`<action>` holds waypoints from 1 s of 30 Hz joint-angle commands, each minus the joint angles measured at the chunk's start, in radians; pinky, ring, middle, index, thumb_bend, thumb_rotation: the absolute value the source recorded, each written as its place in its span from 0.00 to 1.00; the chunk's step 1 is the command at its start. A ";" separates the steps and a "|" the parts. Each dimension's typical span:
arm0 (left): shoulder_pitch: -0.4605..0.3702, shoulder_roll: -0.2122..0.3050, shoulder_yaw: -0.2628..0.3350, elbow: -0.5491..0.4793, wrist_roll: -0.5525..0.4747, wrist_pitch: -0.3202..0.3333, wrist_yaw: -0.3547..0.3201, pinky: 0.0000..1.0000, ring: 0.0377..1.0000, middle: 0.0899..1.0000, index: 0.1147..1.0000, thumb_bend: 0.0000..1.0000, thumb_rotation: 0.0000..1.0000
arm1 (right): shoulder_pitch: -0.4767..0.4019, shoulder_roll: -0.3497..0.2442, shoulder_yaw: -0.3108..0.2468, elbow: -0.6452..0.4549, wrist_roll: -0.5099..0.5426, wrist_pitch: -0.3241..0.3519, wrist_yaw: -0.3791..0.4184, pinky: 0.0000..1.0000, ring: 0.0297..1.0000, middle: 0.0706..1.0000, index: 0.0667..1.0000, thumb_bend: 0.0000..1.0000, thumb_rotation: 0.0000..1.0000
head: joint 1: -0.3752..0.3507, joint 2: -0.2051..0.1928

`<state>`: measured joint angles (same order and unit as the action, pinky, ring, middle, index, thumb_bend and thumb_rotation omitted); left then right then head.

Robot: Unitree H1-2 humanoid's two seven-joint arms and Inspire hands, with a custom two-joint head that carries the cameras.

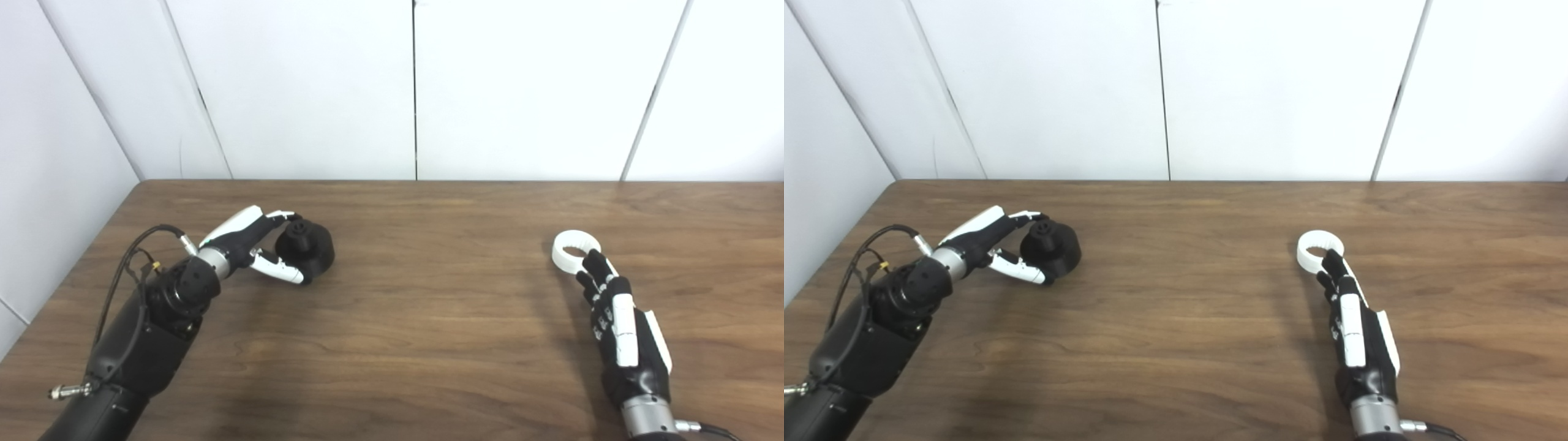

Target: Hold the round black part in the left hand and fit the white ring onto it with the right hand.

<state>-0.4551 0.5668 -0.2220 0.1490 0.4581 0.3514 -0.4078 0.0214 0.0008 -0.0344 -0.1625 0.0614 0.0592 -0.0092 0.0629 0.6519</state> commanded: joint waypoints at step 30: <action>-0.062 -0.010 -0.002 0.026 0.061 -0.029 0.067 1.00 1.00 1.00 0.86 0.93 0.26 | 0.013 -0.027 -0.001 -0.001 0.017 -0.040 0.026 1.00 0.92 0.92 0.89 0.64 1.00 | 0.006 -0.004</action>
<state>-0.4690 0.5452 -0.2437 0.1869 0.5082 0.3416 -0.3809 0.0213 -0.0131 -0.0335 -0.1627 0.0710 0.0588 -0.0017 0.0675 0.6473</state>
